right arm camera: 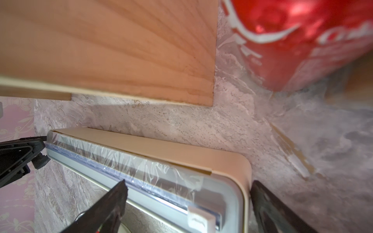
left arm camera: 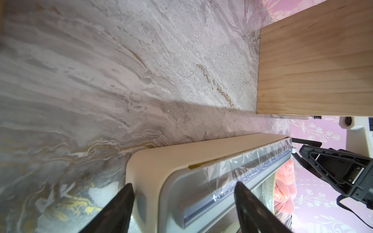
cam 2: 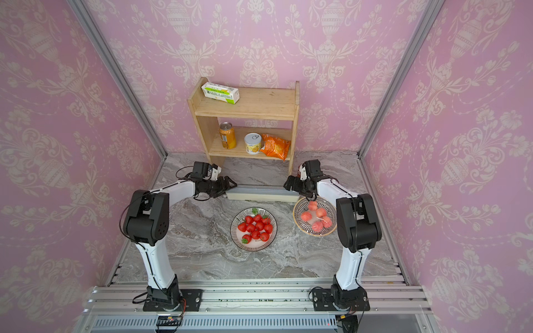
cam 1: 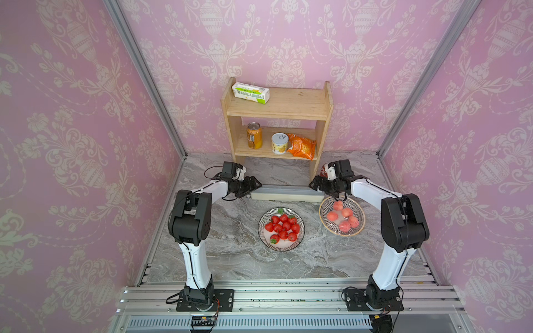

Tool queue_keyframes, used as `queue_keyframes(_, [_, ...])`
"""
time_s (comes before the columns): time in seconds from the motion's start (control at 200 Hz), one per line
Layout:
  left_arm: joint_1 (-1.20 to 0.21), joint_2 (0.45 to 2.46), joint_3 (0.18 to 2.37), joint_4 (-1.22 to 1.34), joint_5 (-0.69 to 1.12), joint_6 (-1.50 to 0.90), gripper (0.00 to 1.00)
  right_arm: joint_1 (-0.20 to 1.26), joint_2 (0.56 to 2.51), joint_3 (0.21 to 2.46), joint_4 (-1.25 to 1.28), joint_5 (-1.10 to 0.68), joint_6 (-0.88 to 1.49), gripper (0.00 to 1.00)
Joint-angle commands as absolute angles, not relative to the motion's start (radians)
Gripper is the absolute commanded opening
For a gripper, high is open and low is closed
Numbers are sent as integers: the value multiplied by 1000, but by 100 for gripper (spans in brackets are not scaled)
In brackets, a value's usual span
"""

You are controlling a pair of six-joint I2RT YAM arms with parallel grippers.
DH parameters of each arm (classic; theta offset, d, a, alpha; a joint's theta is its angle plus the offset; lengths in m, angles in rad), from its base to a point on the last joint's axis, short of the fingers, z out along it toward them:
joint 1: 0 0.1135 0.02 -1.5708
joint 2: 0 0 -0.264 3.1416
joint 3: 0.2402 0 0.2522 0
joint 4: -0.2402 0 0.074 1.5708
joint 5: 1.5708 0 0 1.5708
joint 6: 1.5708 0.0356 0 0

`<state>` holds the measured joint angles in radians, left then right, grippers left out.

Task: Wrap the plate with plastic wrap
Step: Move the plastic wrap cutting box to the center of the board.

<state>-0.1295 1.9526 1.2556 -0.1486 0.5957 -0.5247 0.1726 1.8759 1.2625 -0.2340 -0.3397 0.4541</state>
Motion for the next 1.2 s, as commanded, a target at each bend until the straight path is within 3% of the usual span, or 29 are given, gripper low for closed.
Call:
queue_keyframes(0.0, [-144,1868,1200,-165,627,-534,79,240,1844,1229,-174,-430,512,96])
queue_keyframes(0.29, [-133,1760,1071,-215,551,-529,81,313,1810,1187,-137,-416,542,96])
queue_keyframes(0.585, [-80,1626,1123,-412,369,-451,91,315,1763,1249,-283,-251,436,98])
queue_keyframes(0.931, [-117,1671,1275,-537,427,-526,81,320,1650,1226,-348,-183,401,98])
queue_keyframes(1.196, [-171,1812,1435,-672,325,-511,79,322,1550,1151,-389,-140,399,98])
